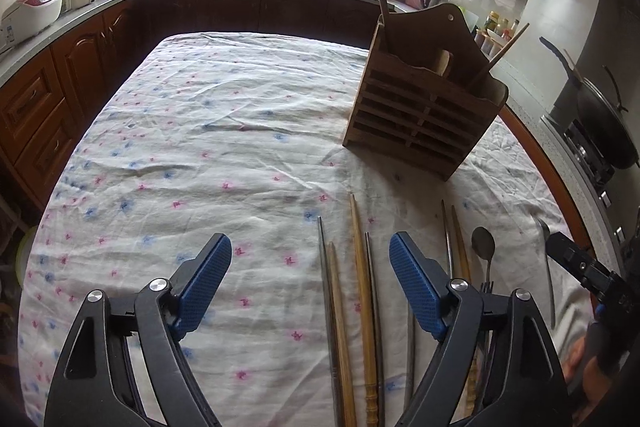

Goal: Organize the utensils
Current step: 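Reach the right gripper back to the chopsticks and grasp another, then lift the chopstick with the right gripper and carry it over the holder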

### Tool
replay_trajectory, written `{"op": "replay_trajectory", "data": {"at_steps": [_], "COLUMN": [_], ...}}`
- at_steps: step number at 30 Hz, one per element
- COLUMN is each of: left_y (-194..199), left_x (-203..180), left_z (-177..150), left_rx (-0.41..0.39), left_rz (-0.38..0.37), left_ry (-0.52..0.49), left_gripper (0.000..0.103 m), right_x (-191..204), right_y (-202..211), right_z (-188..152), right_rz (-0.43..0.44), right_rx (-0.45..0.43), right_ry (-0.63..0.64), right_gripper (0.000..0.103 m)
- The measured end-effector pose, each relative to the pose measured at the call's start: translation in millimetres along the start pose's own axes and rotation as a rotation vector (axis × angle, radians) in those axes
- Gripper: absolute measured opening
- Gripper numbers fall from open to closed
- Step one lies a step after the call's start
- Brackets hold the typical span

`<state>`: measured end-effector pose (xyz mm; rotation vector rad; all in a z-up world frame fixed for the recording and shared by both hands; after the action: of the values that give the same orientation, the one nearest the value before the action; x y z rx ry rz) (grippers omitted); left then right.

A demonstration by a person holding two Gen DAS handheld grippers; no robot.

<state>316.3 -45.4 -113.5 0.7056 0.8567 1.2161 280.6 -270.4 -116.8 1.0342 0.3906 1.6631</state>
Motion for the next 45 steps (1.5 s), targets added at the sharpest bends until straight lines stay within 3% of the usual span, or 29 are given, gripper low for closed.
{"op": "replay_trajectory", "data": {"at_steps": [2, 19, 25, 28, 30, 31, 33, 35, 45], "left_y": [-9.9, -73.8, -93.7, -95.8, -96.4, -96.5, -96.0, -93.6, -29.7], "left_x": [-5.1, -31.2, -37.2, -41.7, -45.1, -46.1, -47.4, -49.0, -50.5], "left_z": [3.0, 27.1, 24.9, 25.4, 24.7, 24.5, 24.9, 25.1, 35.4], "left_rx": [0.022, 0.151, 0.208, 0.193, 0.186, 0.183, 0.179, 0.175, 0.052], "left_rz": [-0.007, 0.000, 0.005, 0.033, 0.048, 0.053, 0.054, 0.036, -0.061], "left_ry": [-0.016, -0.123, -0.147, -0.180, -0.202, -0.211, -0.213, -0.207, -0.149], "left_gripper": [0.072, 0.054, 0.023, 0.022, 0.013, 0.007, 0.006, 0.005, 0.005], "right_x": [-0.2, -7.6, -11.1, -13.2, -14.7, -14.8, -14.6, -12.9, -3.8], "right_y": [-8.9, -55.8, -66.1, -69.2, -72.1, -73.4, -75.2, -75.2, -45.6], "right_z": [-0.6, 0.3, -0.7, -0.2, -0.2, -0.3, -1.0, -1.4, 7.7], "right_rz": [0.001, -0.020, -0.023, -0.030, -0.034, -0.037, -0.042, -0.046, -0.037], "right_rx": [0.024, 0.135, 0.158, 0.163, 0.167, 0.169, 0.174, 0.174, 0.109], "right_ry": [0.001, 0.016, 0.011, 0.012, 0.010, 0.013, 0.019, 0.030, 0.048], "right_gripper": [0.086, 0.061, 0.055, 0.049, 0.045, 0.040, 0.023, 0.014, 0.009]}}
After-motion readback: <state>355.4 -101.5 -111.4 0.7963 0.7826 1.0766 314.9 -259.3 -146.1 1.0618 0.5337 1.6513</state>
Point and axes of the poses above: each gripper's, at about its wrist camera, not at the fingertips, and y roughly against the way its jaws point, x to its left, z to its top, the point moved 10 cm from there along -y, roughly the way its jaws point, and after that the axes turned 10 degrees about x, right-handed, at the moved point
